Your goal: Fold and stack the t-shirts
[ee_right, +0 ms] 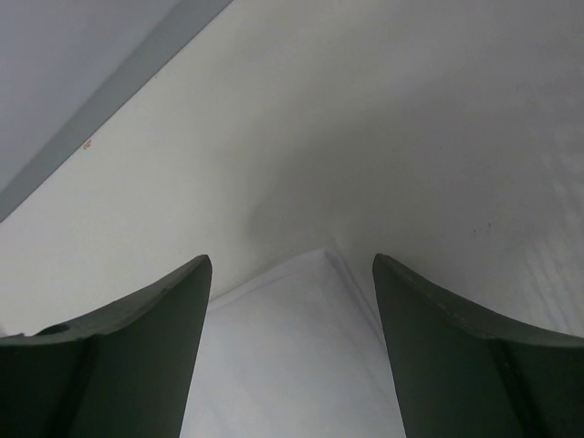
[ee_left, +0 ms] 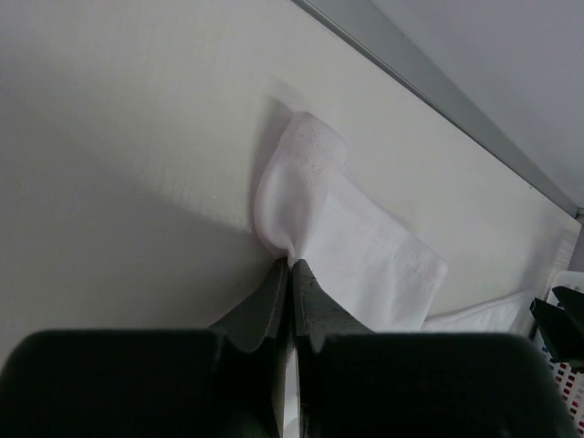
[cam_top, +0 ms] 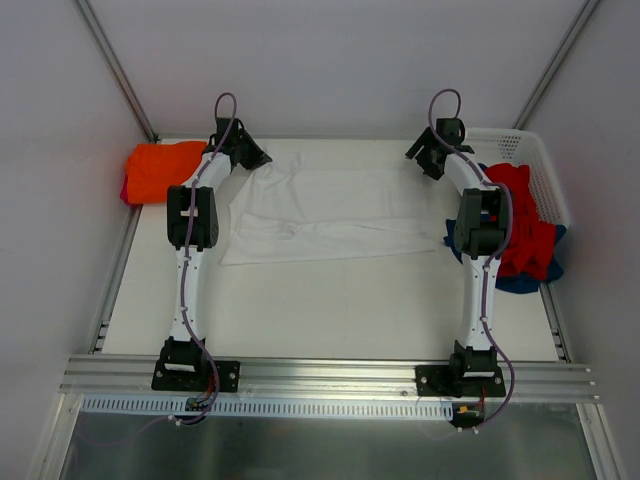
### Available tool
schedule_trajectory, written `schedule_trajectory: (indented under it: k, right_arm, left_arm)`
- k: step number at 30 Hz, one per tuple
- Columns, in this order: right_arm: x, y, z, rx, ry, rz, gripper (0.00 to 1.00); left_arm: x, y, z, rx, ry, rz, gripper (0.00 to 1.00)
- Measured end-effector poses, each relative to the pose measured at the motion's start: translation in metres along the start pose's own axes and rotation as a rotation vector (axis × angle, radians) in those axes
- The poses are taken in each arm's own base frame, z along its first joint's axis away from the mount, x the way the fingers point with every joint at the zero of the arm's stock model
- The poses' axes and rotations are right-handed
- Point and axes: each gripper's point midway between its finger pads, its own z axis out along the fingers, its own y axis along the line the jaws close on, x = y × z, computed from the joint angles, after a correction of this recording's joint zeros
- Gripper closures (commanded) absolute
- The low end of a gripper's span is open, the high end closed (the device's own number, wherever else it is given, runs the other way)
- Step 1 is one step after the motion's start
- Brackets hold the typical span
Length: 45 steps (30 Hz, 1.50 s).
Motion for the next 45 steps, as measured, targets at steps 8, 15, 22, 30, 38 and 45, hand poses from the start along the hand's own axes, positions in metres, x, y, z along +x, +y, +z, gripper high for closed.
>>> schedule_trajectory:
  k: [8,15,22,30,38,45]
  right_arm:
    - [-0.001,0.005,0.004,-0.031,0.003,0.035,0.31]
    - [0.002,0.009,0.004,-0.037,0.003,0.036,0.32]
    - [0.006,0.013,0.006,-0.056,-0.011,0.034,0.36]
    - [0.013,0.01,0.006,-0.051,-0.007,0.038,0.67]
    - [0.023,0.005,0.007,-0.035,0.018,0.041,0.99]
    - [0.023,0.005,0.006,-0.034,0.019,0.037,0.99]
  left_arm:
    - [0.0,0.0,0.0,0.001,-0.001,0.0,1.0]
    - [0.0,0.0,0.0,0.001,-0.001,0.001,1.0]
    - [0.0,0.0,0.0,0.001,-0.001,0.0,1.0]
    - [0.0,0.0,0.0,0.001,-0.002,0.0,1.0]
    - [-0.001,0.0,0.0,0.0,-0.005,-0.002,1.0]
    - [-0.001,0.001,-0.001,-0.004,-0.008,0.005,1.0]
